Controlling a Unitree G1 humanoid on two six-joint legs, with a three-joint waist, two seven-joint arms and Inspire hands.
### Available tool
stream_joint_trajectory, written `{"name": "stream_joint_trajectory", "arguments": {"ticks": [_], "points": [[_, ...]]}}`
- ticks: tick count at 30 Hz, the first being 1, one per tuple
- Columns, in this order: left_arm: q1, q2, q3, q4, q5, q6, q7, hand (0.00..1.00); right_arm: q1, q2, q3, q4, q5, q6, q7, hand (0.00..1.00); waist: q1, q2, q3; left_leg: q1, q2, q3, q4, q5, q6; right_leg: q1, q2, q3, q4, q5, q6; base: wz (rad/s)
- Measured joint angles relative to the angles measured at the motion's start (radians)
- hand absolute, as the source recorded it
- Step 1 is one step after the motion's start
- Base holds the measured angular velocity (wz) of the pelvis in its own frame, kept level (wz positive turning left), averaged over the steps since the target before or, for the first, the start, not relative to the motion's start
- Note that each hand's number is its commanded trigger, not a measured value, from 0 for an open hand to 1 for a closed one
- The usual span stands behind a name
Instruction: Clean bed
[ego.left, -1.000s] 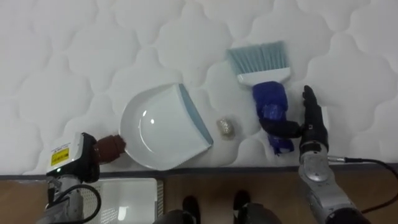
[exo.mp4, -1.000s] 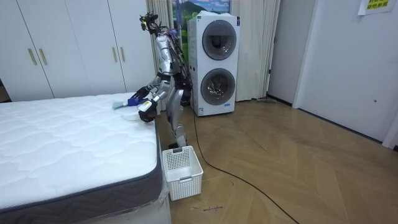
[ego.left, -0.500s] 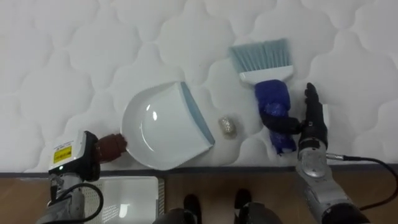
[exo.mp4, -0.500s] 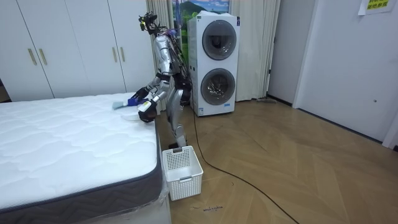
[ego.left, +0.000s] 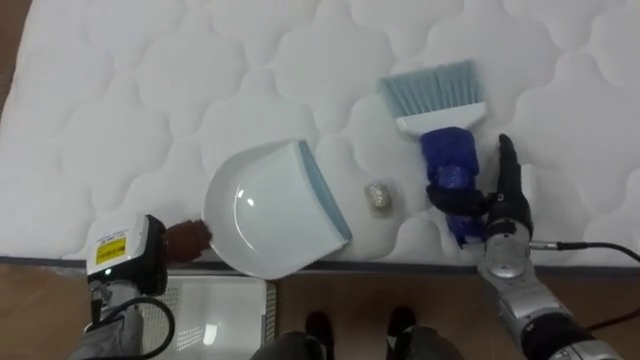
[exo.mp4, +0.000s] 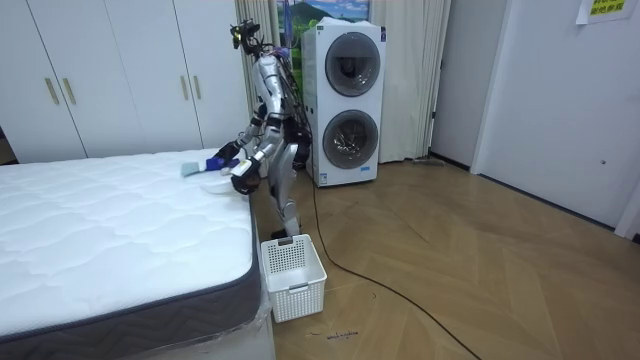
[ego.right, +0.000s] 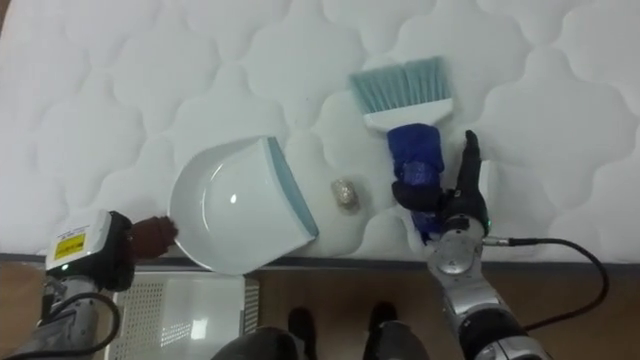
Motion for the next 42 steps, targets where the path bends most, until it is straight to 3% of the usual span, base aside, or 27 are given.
{"name": "stream_joint_trajectory", "arguments": {"ticks": [4, 12, 13, 14, 15, 16, 20, 24, 30, 34, 42], "points": [[0.004, -0.007, -0.004, 0.004, 0.000, 0.003, 0.000, 1.00, 0.000, -0.009, 0.023, 0.000, -0.006, 0.016, -0.007, 0.00, 0.005, -0.002, -0.0002, -0.001, 0.002, 0.000, 0.004, 0.000, 0.000, 0.000, 0.000, -0.001, 0.000, 0.000, 0.000, 0.00], [0.017, -0.021, -0.015, 0.001, 0.008, 0.046, 0.000, 1.00, -0.018, -0.005, 0.030, 0.030, -0.111, 0.056, -0.009, 0.03, 0.009, -0.001, -0.0010, -0.008, 0.003, -0.002, 0.012, 0.000, 0.000, -0.002, 0.006, 0.001, -0.001, 0.001, -0.001, 0.00], [0.019, -0.021, -0.018, -0.001, 0.008, 0.049, 0.000, 1.00, -0.019, -0.005, 0.031, 0.033, -0.116, 0.060, -0.009, 0.28, 0.009, -0.001, -0.0015, -0.007, 0.003, -0.003, 0.013, 0.000, 0.000, 0.001, 0.007, 0.000, -0.003, 0.001, -0.001, 0.00], [0.025, -0.021, -0.021, -0.011, 0.008, 0.059, 0.000, 1.00, -0.019, -0.004, 0.032, 0.038, -0.139, 0.065, -0.009, 0.69, 0.009, 0.000, -0.0021, -0.006, 0.003, -0.004, 0.014, 0.000, 0.000, 0.004, 0.009, -0.001, -0.006, 0.002, -0.001, 0.00], [0.031, -0.021, -0.024, -0.021, 0.009, 0.067, 0.000, 1.00, -0.020, -0.004, 0.032, 0.039, -0.156, 0.075, -0.010, 0.94, 0.009, 0.000, -0.0022, -0.006, 0.003, -0.005, 0.014, 0.000, 0.000, 0.004, 0.009, -0.004, -0.007, 0.002, -0.002, 0.00], [0.033, -0.021, -0.025, -0.023, 0.009, 0.068, 0.000, 1.00, -0.020, -0.004, 0.032, 0.041, -0.167, 0.079, -0.012, 1.00, 0.009, 0.000, -0.0024, -0.006, 0.003, -0.006, 0.014, 0.000, 0.000, 0.004, 0.008, -0.005, -0.007, 0.002, -0.002, 0.03], [0.050, -0.021, -0.044, -0.031, 0.011, 0.078, 0.000, 1.00, -0.042, -0.015, 0.031, 0.103, -0.251, 0.085, -0.055, 1.00, 0.008, 0.000, -0.0029, -0.007, 0.001, -0.015, 0.019, 0.000, 0.000, 0.009, 0.006, -0.013, -0.005, 0.002, -0.002, 0.03], [0.053, -0.024, -0.073, -0.030, 0.011, 0.106, 0.000, 1.00, -0.077, -0.051, 0.031, 0.145, -0.343, 0.132, -0.070, 1.00, 0.010, -0.004, -0.0062, -0.006, 0.001, -0.017, 0.018, 0.000, 0.000, 0.013, 0.007, -0.021, -0.005, 0.002, -0.002, 0.06], [0.049, -0.026, -0.088, -0.038, 0.010, 0.131, -0.008, 1.00, -0.106, -0.062, 0.058, 0.159, -0.426, 0.213, -0.077, 1.00, 0.015, -0.003, -0.0092, -0.006, 0.001, -0.030, 0.018, 0.005, -0.008, 0.023, 0.007, -0.036, -0.008, -0.003, -0.009, 0.08], [0.047, -0.026, -0.089, -0.037, 0.008, 0.135, -0.011, 1.00, -0.120, -0.071, 0.107, 0.187, -0.442, 0.224, -0.084, 1.00, 0.014, -0.004, -0.0097, -0.007, 0.001, -0.032, 0.017, 0.008, -0.011, 0.024, 0.007, -0.039, -0.010, -0.007, -0.011, 0.03], [0.042, -0.026, -0.103, -0.034, 0.008, 0.134, -0.011, 1.00, -0.100, -0.086, 0.119, 0.216, -0.402, 0.228, -0.080, 1.00, 0.010, -0.008, -0.0120, -0.004, 0.001, -0.038, 0.017, 0.009, -0.010, 0.043, 0.002, -0.053, -0.021, -0.011, -0.005, 0.07]]}}
